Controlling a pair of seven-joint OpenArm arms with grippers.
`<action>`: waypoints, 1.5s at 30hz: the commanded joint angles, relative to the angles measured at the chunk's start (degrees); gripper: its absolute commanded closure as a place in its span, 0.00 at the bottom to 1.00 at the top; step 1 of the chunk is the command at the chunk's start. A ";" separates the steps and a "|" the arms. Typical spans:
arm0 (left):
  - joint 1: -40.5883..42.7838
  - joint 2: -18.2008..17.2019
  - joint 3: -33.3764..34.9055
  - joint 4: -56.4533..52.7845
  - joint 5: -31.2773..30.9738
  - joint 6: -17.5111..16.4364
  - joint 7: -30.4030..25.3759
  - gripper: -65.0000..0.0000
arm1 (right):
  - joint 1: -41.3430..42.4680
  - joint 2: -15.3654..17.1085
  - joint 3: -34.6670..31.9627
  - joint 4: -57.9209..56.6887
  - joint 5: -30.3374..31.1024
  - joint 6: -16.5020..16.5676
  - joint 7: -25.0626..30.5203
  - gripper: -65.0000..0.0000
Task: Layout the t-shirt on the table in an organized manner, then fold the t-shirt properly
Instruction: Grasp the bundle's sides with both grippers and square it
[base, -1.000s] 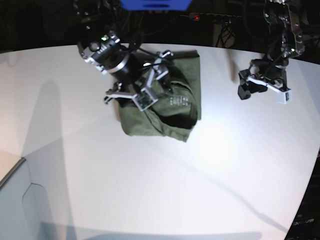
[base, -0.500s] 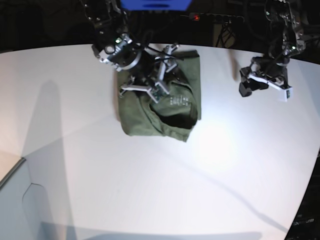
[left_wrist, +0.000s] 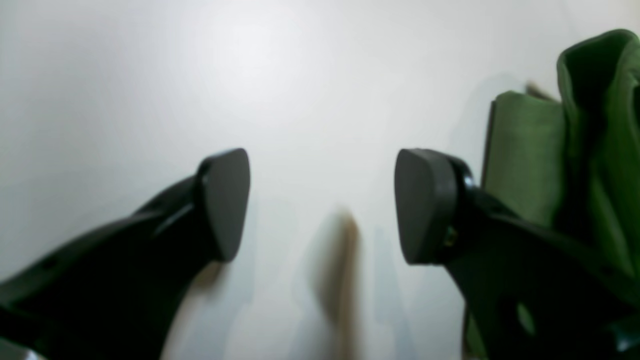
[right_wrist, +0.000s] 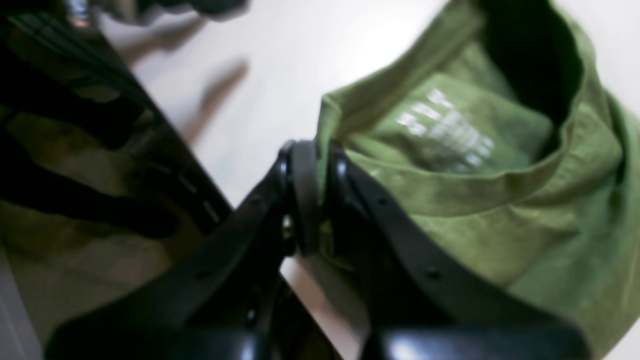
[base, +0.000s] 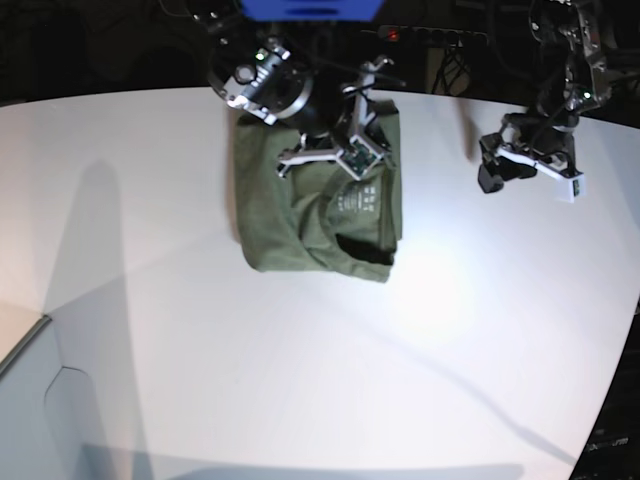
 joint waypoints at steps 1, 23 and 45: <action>-0.05 -0.66 -0.28 0.99 -0.80 -0.52 -1.04 0.33 | -0.34 0.05 -1.49 1.20 0.95 0.02 1.16 1.00; -0.13 -0.66 -0.28 1.08 -0.80 -0.52 -1.13 0.33 | 1.68 3.22 -6.85 -2.84 0.95 -0.33 1.07 0.59; 0.22 7.95 12.29 8.02 -0.80 0.09 -1.39 0.32 | 6.52 3.66 21.98 0.15 1.03 -0.07 1.07 0.43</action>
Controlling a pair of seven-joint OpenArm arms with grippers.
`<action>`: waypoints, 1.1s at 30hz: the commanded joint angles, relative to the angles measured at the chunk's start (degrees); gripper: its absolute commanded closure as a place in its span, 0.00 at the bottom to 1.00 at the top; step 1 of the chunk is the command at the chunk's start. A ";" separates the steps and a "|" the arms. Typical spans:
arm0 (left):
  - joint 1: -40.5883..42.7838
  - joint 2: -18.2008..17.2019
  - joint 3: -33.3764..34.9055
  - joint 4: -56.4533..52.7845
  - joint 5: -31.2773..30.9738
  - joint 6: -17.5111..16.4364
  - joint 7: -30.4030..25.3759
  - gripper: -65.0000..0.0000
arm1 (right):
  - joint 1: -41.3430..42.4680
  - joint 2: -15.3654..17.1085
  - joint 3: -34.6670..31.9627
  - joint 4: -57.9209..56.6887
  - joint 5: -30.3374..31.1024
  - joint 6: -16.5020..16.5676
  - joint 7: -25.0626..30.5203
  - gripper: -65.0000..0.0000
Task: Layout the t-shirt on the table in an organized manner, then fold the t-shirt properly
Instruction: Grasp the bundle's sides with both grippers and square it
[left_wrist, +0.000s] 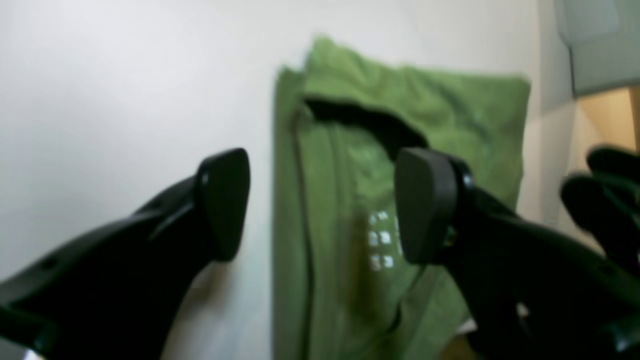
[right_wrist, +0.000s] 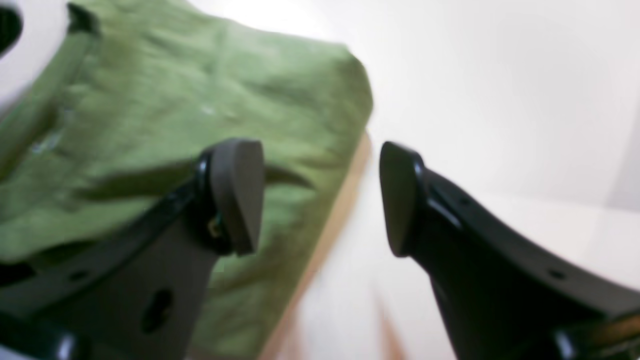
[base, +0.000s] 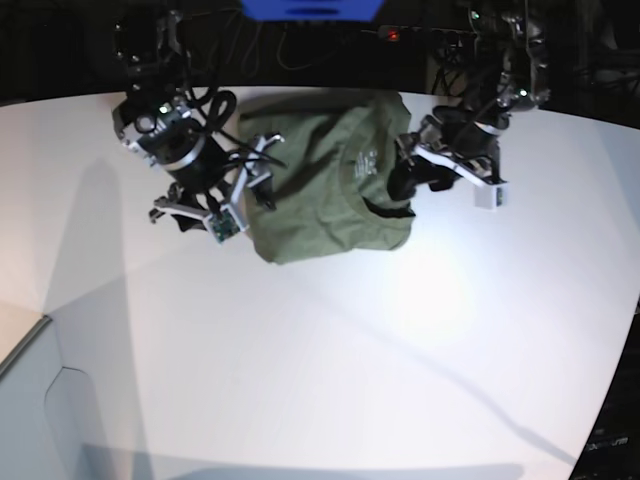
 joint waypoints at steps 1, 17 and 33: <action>-1.01 -0.13 0.58 0.94 -0.80 -0.39 -1.26 0.32 | 0.55 -0.17 0.10 0.25 0.51 0.04 1.42 0.43; -5.23 1.89 1.02 -7.15 -0.71 -0.39 -1.18 0.33 | 0.55 -0.17 0.10 -0.98 0.51 0.04 1.51 0.43; -5.84 2.59 1.02 -5.92 -0.89 -0.56 -0.82 1.00 | 0.38 -0.17 0.10 -0.98 0.51 0.04 1.51 0.43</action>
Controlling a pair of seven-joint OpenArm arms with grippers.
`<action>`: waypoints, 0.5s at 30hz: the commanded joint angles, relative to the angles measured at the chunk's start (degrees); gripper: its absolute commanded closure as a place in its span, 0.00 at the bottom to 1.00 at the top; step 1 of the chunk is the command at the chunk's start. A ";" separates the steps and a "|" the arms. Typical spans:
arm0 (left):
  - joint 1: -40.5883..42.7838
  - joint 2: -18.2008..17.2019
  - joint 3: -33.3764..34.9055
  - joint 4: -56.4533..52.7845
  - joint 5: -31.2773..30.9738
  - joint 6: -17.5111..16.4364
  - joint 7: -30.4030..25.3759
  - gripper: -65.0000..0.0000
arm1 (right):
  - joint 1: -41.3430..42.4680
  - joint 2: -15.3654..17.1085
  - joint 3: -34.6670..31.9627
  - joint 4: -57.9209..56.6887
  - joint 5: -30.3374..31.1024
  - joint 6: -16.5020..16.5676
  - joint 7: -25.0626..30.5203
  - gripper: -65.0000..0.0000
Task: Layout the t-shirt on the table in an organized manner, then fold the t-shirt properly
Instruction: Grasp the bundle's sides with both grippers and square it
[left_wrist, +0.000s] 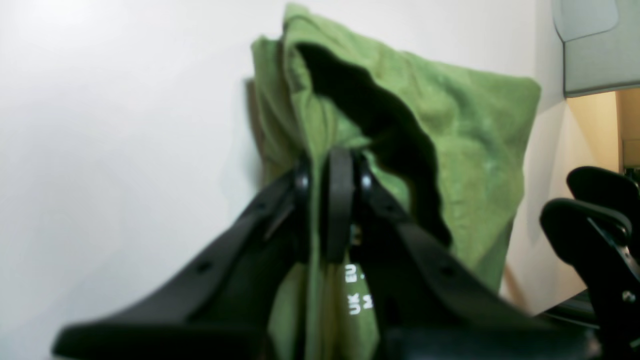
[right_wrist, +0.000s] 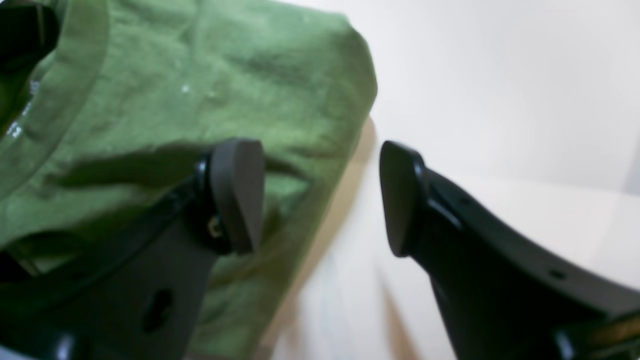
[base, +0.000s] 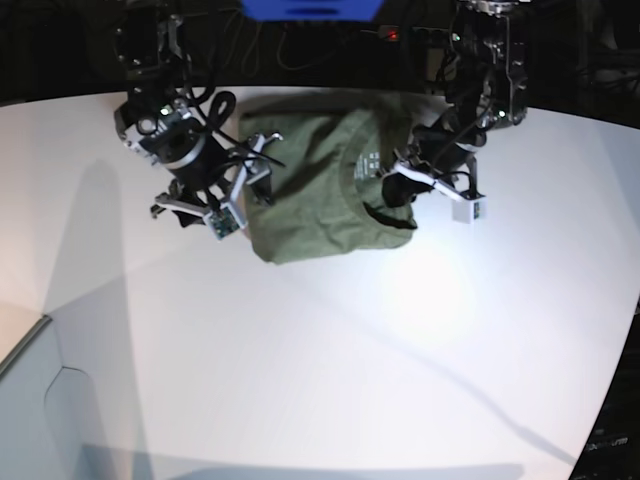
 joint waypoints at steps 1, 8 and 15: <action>-0.25 -0.08 -0.07 1.47 -0.91 -0.78 -1.00 1.00 | 0.38 -0.14 -0.09 0.88 0.53 0.04 1.38 0.43; 0.37 -0.52 -0.34 1.03 -0.73 -0.87 -1.00 1.00 | 0.29 -0.14 -0.09 0.44 0.53 0.04 1.38 0.43; 0.37 -2.19 0.10 0.86 -0.30 -1.05 -0.91 1.00 | 0.46 0.12 -0.09 -0.26 0.53 -0.05 1.38 0.43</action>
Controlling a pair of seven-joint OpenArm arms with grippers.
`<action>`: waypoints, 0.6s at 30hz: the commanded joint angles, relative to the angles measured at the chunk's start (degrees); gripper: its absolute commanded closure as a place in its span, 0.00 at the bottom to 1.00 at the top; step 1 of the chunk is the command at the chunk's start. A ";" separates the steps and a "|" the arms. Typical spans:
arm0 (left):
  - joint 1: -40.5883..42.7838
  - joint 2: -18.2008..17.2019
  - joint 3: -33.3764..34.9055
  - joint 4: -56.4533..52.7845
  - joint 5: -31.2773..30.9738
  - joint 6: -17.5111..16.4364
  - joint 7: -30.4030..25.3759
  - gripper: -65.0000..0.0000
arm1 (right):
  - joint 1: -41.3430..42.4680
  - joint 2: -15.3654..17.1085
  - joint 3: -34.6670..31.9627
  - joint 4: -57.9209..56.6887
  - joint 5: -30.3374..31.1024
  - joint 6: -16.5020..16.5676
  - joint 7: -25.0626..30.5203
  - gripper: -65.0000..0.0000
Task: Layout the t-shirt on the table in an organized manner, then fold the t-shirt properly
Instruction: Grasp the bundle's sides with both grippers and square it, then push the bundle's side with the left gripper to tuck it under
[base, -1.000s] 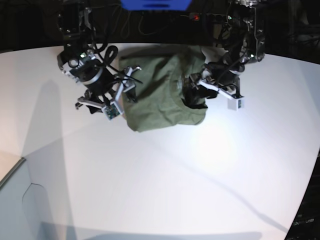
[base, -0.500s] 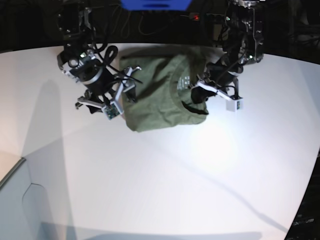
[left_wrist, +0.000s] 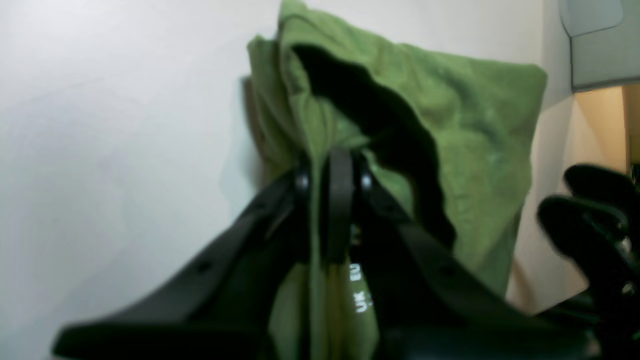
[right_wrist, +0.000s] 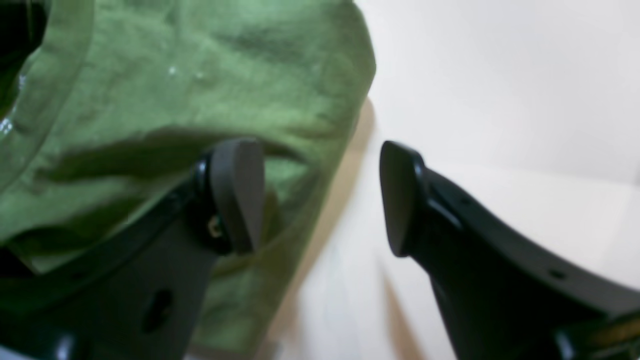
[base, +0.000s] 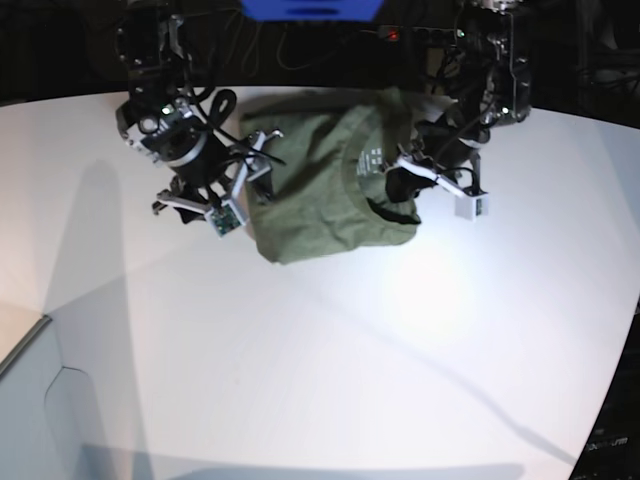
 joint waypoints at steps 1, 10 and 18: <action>-0.46 -0.66 -0.16 0.70 -0.71 -0.61 -1.02 1.00 | 0.55 0.03 0.26 0.83 0.53 -0.11 1.35 0.43; -9.87 -9.01 9.51 -8.09 -0.62 -0.70 -1.11 1.00 | 3.54 0.12 13.36 0.83 0.53 -0.11 1.71 0.43; -29.39 -10.33 30.08 -21.98 -0.62 -0.70 -1.46 1.00 | 4.95 0.03 24.26 0.83 0.53 -0.11 1.62 0.43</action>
